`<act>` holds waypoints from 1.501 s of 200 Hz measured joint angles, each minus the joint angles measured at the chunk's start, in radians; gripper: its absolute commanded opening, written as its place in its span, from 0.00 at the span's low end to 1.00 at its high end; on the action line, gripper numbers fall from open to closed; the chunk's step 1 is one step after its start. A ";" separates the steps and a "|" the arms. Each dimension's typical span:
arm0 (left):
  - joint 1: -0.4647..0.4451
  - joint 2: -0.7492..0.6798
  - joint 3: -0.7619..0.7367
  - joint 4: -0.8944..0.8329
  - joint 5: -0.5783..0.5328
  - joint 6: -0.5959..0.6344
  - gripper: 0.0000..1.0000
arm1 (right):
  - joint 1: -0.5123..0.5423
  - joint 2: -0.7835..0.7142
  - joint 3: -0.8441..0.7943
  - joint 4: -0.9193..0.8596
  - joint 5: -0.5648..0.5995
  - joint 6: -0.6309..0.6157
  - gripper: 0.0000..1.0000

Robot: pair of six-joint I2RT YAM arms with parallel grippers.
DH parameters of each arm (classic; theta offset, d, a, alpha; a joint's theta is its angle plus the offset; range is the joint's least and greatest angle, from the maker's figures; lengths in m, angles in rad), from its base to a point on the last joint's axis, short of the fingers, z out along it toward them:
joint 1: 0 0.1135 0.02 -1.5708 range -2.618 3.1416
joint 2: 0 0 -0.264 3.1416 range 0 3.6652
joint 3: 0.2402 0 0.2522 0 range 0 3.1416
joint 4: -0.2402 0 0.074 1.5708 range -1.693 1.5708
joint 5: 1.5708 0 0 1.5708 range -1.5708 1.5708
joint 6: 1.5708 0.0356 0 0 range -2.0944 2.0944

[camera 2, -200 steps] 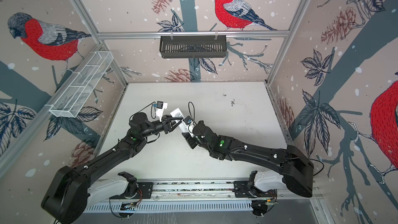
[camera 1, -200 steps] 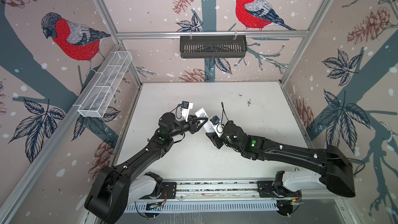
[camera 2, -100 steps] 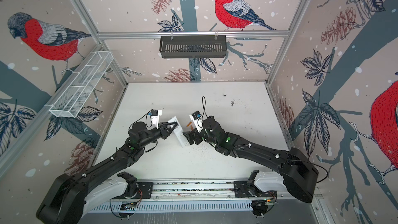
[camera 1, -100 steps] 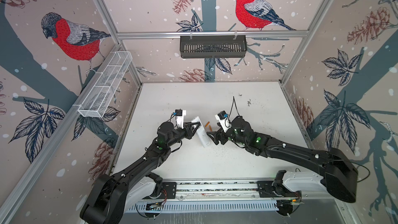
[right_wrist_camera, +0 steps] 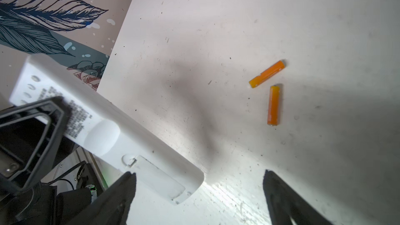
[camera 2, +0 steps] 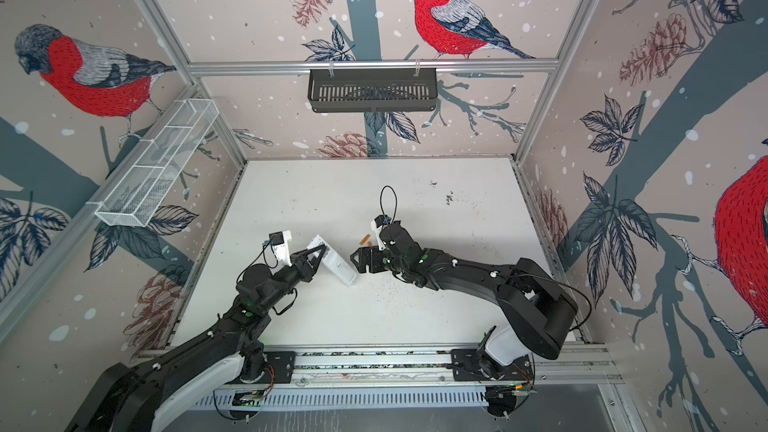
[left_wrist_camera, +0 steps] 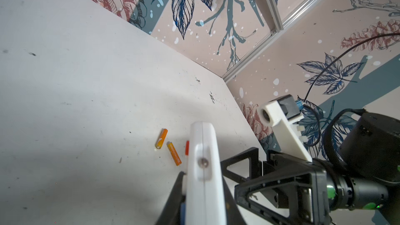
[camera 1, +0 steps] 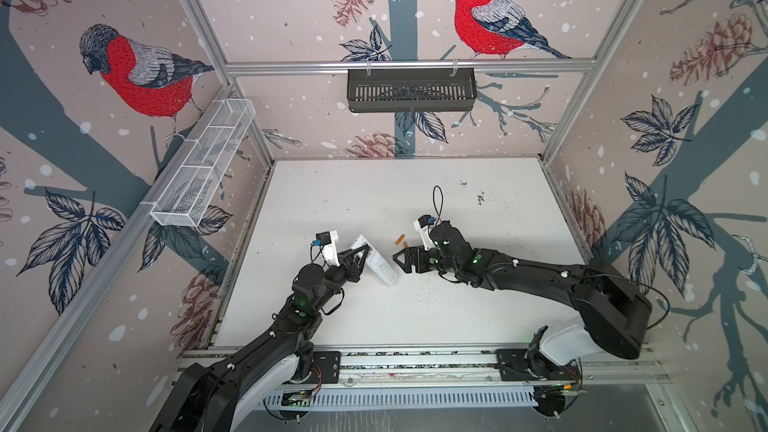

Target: Load the batteries into the remote control

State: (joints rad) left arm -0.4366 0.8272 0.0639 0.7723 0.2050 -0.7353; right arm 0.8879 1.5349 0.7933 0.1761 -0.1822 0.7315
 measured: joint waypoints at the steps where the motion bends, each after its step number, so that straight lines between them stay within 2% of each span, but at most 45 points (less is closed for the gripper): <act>1: 0.000 -0.002 -0.001 0.000 -0.003 0.000 0.20 | 0.002 0.005 0.002 0.001 0.000 0.004 0.94; 39: 0.000 -0.087 -0.053 -0.012 -0.103 0.002 0.19 | 0.042 0.117 0.077 0.021 -0.012 0.059 0.94; 77: 0.000 -0.110 -0.058 -0.026 -0.139 0.003 0.15 | 0.065 0.185 0.126 0.059 -0.028 0.107 0.94; 155: 0.000 -0.165 -0.058 -0.075 -0.206 0.038 0.14 | 0.068 0.266 0.166 0.084 -0.048 0.132 0.94; 300: 0.000 -0.119 -0.058 -0.090 -0.254 0.044 0.13 | 0.061 0.354 0.230 0.116 -0.096 0.135 0.94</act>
State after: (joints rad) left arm -0.4370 0.7082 0.0063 0.6823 -0.0490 -0.6910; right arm 0.9489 1.8885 1.0229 0.2920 -0.2779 0.8669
